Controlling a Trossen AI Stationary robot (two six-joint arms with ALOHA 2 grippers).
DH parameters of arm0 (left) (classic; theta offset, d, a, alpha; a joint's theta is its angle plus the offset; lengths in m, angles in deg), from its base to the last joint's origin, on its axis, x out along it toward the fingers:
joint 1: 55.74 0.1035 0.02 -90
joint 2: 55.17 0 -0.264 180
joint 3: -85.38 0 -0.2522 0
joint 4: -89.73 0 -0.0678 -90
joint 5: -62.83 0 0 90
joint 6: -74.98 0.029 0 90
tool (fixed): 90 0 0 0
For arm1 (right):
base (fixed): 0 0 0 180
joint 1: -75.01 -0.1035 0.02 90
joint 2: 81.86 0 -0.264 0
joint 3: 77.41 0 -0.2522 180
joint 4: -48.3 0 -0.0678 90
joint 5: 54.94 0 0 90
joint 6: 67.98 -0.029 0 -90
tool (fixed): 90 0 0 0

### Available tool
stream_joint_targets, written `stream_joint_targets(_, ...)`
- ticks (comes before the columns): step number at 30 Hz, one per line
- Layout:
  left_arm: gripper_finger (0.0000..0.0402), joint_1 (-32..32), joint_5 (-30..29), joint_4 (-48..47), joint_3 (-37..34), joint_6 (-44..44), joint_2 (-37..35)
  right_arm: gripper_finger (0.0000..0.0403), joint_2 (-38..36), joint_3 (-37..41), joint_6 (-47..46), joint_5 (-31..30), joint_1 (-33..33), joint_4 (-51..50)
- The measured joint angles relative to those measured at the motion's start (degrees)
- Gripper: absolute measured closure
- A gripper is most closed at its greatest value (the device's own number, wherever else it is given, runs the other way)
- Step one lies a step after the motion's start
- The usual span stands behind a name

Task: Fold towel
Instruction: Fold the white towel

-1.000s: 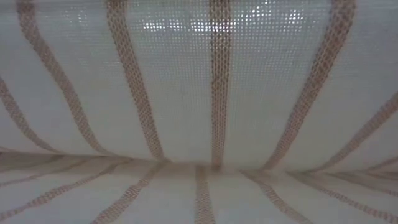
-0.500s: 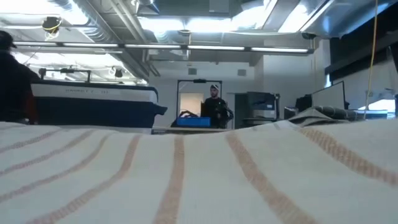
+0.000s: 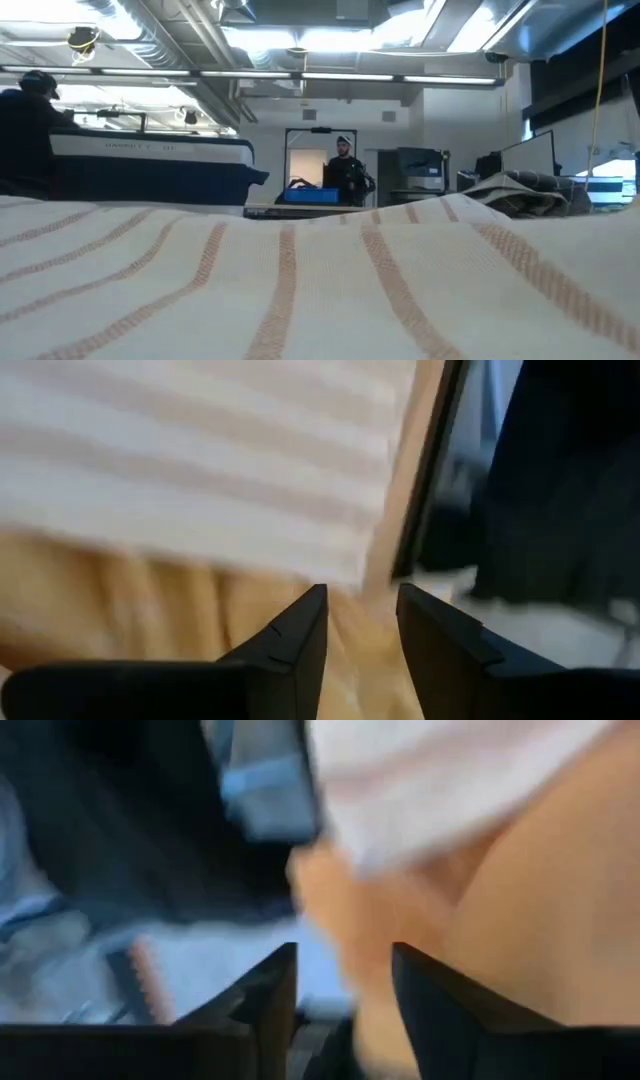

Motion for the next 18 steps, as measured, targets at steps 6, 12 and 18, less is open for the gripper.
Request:
stream_joint_targets(6,0.03,3.2,-23.9,-9.1,0.0,6.5,-4.2,0.0198,-1.3,-6.1,13.2,-8.5,5.1,-12.9)
stream_joint_targets(12,0.0301,13.7,-29.6,-12.9,-4.5,13.3,-4.0,0.0207,-2.4,-5.8,30.5,-35.8,11.7,-20.6)
stream_joint_targets(18,0.0302,25.6,-23.7,-5.8,-14.9,22.8,-3.9,0.0226,-2.3,2.7,41.5,-34.6,22.7,-15.6)
